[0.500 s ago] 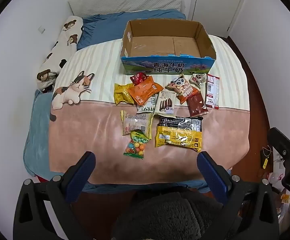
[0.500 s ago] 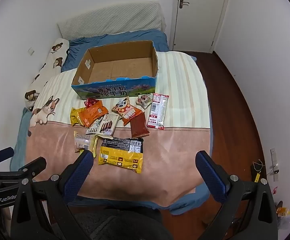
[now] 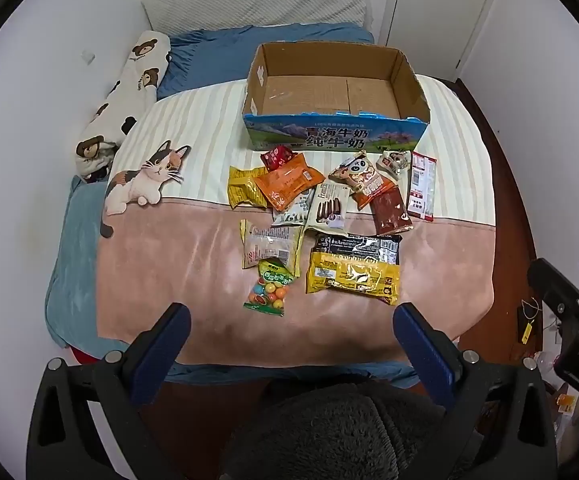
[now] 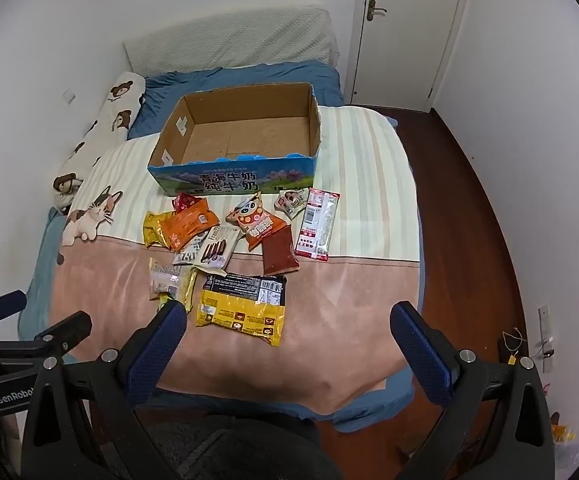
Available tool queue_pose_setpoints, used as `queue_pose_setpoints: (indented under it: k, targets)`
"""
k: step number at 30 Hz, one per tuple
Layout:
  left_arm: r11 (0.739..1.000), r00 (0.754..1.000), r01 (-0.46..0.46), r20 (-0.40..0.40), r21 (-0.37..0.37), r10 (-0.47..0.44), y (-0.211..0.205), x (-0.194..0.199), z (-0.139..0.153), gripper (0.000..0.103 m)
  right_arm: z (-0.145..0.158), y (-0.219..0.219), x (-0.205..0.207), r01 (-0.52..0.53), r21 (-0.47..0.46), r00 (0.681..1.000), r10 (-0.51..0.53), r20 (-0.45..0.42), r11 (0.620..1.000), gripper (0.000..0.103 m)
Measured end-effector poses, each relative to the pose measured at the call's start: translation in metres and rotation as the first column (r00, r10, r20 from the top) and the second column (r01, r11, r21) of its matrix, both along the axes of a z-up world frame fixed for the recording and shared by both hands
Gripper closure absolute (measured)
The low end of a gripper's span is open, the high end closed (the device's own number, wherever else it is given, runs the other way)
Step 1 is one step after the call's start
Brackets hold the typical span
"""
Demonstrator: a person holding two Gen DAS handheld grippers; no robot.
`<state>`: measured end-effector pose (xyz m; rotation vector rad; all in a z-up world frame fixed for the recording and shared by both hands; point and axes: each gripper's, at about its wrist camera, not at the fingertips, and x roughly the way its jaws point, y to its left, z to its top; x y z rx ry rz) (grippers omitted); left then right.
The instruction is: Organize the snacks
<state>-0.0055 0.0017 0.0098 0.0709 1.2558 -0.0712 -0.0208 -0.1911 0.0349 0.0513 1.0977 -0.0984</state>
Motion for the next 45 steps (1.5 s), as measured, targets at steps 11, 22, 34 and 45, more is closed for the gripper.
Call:
queue_pose_setpoints:
  k: [11, 22, 34, 45]
  targets:
    - [1.0, 1.0, -0.005, 0.022, -0.002, 0.005, -0.006, -0.005, 0.006, 0.0, 0.001, -0.001, -0.005, -0.002, 0.004, 1.0, 0.002, 0.005, 1.0, 0.0]
    - [1.0, 0.999, -0.006, 0.045, -0.005, 0.006, -0.003, -0.009, 0.015, 0.0, 0.008, 0.001, -0.012, -0.009, 0.007, 1.0, 0.009, 0.017, 1.0, 0.0]
    - [1.0, 0.998, -0.006, 0.054, -0.007, 0.007, 0.0, -0.011, 0.019, 0.0, 0.012, 0.005, -0.017, -0.014, 0.007, 1.0, 0.014, 0.026, 1.0, 0.0]
    - [1.0, 0.998, -0.008, 0.061, -0.012, 0.008, 0.001, -0.012, 0.022, 0.0, 0.014, 0.004, -0.02, -0.013, 0.013, 0.999, 0.013, 0.032, 1.0, 0.0]
